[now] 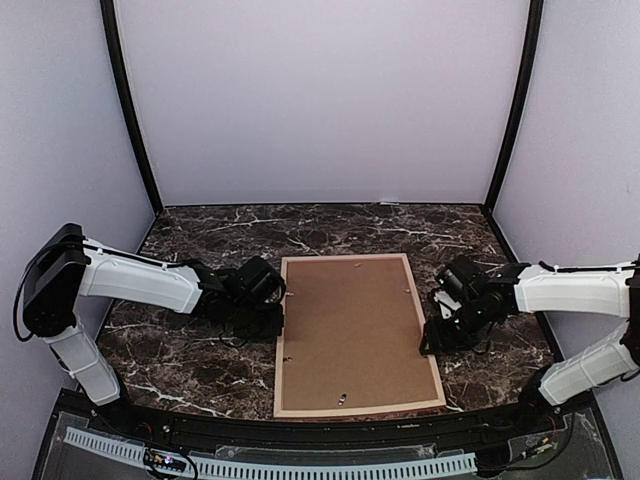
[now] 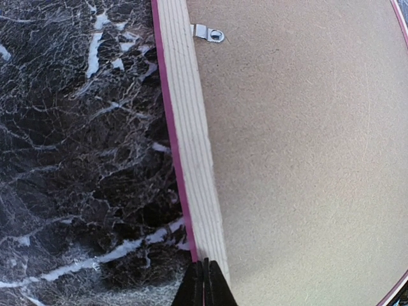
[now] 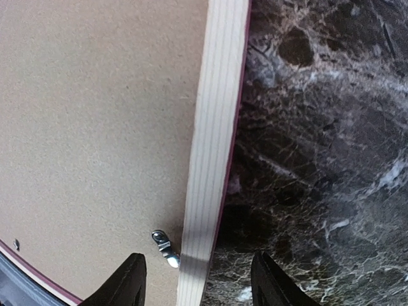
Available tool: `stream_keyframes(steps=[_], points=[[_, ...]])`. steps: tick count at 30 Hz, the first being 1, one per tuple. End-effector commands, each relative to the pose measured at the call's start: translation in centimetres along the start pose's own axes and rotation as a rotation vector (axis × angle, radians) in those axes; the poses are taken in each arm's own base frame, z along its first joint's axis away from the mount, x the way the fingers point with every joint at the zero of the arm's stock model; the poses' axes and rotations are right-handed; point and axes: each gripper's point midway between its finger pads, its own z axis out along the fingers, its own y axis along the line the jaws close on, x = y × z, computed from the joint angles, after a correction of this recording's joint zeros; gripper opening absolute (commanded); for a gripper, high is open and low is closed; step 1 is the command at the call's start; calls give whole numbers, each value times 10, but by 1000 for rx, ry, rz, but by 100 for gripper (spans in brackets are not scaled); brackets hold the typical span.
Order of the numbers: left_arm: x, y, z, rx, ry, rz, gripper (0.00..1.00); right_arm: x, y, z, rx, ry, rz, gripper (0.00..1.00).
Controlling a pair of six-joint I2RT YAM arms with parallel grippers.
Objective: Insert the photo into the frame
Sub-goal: Press the fastener onto the backboard.
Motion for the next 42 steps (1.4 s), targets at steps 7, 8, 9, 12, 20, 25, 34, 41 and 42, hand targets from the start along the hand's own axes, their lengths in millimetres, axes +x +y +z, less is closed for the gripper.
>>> stream_keyframes(steps=[7, 8, 9, 12, 20, 25, 34, 41, 42], points=[[-2, -5, -1, -2, -1, 19, 3, 9, 2, 17, 20, 32, -2, 48], [-2, -5, -1, -2, 0, 19, 3, 8, 1, 17, 25, 31, -3, 47], [-2, -6, -1, -1, 0, 19, 3, 8, 1, 18, 28, 31, -3, 45], [-2, -5, 0, 0, 1, 18, 3, 7, 0, 20, 31, 28, -3, 42], [-2, -6, -1, 3, 2, 23, 3, 8, -1, 24, 32, 40, -11, 33], [-2, -6, -2, 1, 1, 22, 3, 13, -4, 29, 38, 60, -17, 28], [-2, -6, -2, 1, 2, 24, 3, 18, -10, 37, 56, 103, 20, 25], [-1, -5, -1, -2, 4, 27, 3, 7, -4, 30, 28, 76, 22, 24], [-1, -5, -2, 0, 3, 25, 3, 5, -3, 29, 20, 71, 25, 24]])
